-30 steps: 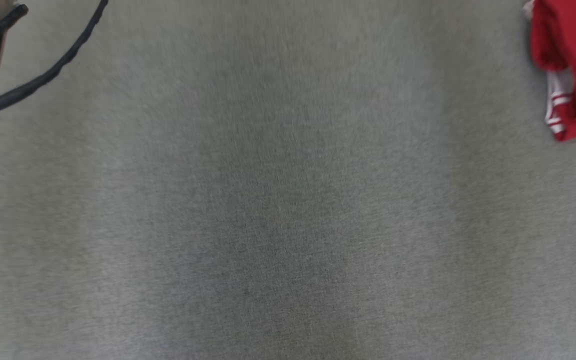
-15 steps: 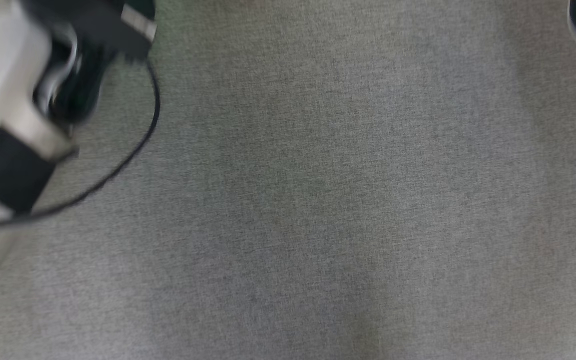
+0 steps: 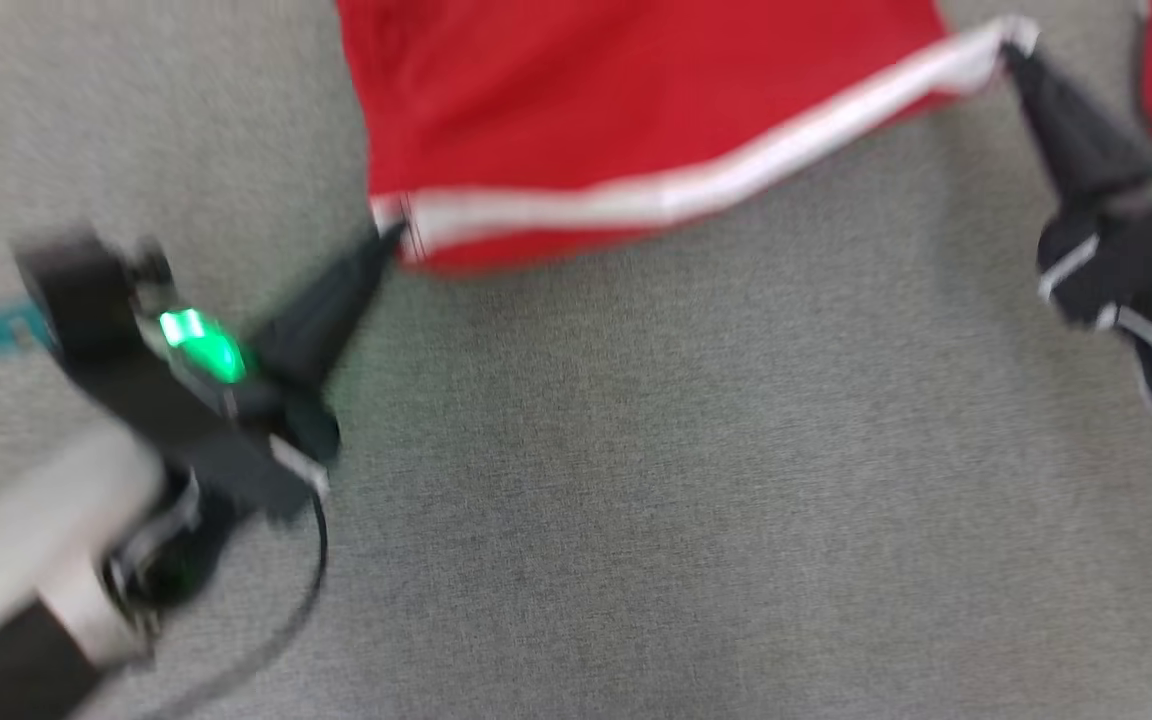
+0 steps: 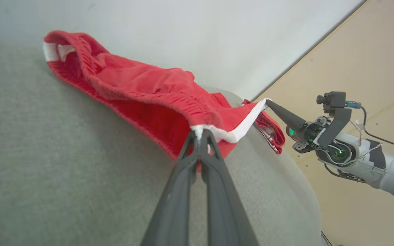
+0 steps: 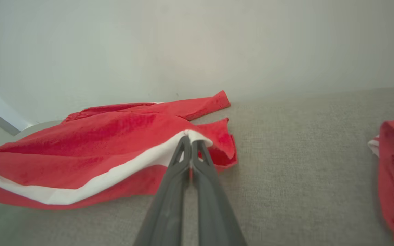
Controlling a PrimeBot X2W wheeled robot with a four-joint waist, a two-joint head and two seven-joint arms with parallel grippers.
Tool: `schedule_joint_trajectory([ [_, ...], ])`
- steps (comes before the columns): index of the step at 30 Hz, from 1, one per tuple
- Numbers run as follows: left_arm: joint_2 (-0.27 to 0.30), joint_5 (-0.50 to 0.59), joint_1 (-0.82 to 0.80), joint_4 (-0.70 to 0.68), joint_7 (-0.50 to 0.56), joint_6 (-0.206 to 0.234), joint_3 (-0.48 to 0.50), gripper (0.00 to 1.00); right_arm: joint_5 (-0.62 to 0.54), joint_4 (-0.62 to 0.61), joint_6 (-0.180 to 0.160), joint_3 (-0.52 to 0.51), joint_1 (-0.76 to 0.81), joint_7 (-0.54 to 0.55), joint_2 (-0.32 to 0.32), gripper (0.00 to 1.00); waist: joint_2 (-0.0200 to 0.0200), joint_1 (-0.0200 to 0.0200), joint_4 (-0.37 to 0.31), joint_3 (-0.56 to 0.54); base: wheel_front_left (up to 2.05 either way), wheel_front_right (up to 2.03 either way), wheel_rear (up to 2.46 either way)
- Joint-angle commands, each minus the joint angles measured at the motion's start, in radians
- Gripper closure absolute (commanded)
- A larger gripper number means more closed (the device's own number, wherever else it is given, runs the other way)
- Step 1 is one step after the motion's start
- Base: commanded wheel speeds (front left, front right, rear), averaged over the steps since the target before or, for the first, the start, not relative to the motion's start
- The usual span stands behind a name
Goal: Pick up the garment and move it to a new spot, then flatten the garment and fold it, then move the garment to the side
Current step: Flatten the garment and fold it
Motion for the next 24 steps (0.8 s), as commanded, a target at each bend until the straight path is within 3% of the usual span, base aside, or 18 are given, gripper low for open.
schedule_joint_trajectory([
  [1, 0.01, -0.001, 0.037, -0.012, -0.005, 0.002, -0.01, 1.0, 0.015, -0.012, 0.0, 0.01, 0.024, 0.002, -0.01, 1.0, 0.0001, 0.0003, -0.004, -0.07, 0.0, 0.0, 0.0],
  [10, 0.004, 0.061, 0.287, -0.049, -0.015, 0.036, -0.029, 1.0, 0.065, -0.057, 0.0, 0.083, 0.217, -0.021, -0.069, 1.0, 0.0001, 0.0003, -0.018, -0.211, 0.0, 0.0, 0.0],
  [16, -0.03, 0.101, 0.465, -0.085, -0.016, 0.088, 0.028, 1.0, 0.078, -0.08, 0.0, 0.075, 0.349, -0.028, -0.092, 1.0, 0.0001, 0.0003, -0.024, -0.31, 0.0, 0.0, 0.0],
  [24, -0.01, 0.071, 0.668, -0.217, -0.016, 0.161, 0.063, 1.0, 0.082, -0.163, 0.0, 0.056, 0.476, -0.029, -0.173, 1.0, 0.0001, 0.0003, -0.026, -0.427, 0.0, 0.0, 0.0],
])
